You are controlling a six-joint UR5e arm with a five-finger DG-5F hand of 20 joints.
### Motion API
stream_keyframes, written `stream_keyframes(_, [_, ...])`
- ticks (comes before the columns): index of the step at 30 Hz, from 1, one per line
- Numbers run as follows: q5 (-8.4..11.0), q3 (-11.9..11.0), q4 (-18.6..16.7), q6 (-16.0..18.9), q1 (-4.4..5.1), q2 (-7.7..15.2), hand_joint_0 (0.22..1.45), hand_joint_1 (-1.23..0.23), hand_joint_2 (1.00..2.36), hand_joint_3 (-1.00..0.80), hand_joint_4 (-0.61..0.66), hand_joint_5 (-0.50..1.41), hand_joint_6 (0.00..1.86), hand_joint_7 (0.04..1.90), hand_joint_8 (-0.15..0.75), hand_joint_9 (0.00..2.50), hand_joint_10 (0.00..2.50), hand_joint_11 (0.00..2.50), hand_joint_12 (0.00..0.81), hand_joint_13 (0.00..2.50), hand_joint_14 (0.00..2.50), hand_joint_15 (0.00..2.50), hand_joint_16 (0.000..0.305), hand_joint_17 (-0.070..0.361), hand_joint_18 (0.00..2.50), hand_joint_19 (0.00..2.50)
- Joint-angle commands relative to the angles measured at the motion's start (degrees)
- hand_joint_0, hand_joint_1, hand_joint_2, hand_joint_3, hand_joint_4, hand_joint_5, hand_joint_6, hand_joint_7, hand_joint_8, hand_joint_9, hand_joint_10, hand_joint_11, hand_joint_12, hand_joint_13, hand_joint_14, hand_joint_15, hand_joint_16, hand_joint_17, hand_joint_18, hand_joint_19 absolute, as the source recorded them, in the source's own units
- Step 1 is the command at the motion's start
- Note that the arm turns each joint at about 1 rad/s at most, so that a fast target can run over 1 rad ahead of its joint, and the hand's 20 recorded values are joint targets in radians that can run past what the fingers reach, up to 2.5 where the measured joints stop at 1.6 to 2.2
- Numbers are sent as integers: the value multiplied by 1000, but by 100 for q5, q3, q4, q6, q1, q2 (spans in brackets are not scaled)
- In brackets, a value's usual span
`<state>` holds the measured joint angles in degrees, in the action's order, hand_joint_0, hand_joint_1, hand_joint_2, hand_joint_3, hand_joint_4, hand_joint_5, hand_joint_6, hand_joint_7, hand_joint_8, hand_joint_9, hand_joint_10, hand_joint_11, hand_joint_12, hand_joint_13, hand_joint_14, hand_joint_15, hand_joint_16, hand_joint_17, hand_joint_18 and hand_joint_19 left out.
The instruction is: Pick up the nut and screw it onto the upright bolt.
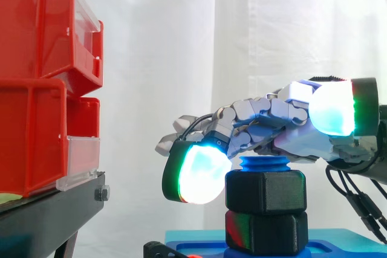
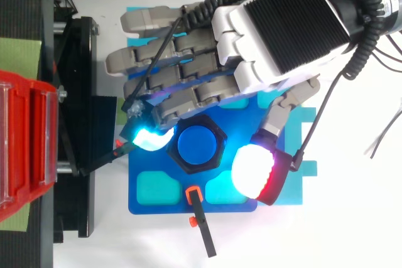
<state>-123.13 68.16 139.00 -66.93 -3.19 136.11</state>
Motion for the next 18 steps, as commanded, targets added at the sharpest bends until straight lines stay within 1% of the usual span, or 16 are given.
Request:
stream_keyframes(1, [8, 31, -39, -4, -6, 12, 421, 16, 1000, -500, 259, -143, 503, 832, 263, 405, 0, 0, 366, 117, 0, 0, 52, 116, 0, 0])
stream_keyframes(7, [-1, 31, -48, -13, -15, 12, 417, -20, 1000, -500, 255, -146, 503, 816, 263, 401, 0, 0, 367, 119, 0, 0, 52, 117, 0, 0])
stream_keyframes(18, [17, 40, -31, -40, -6, 12, 416, -18, 1000, -500, 249, -151, 502, 781, 262, 395, 0, 0, 368, 117, 0, 0, 52, 117, 0, 0])
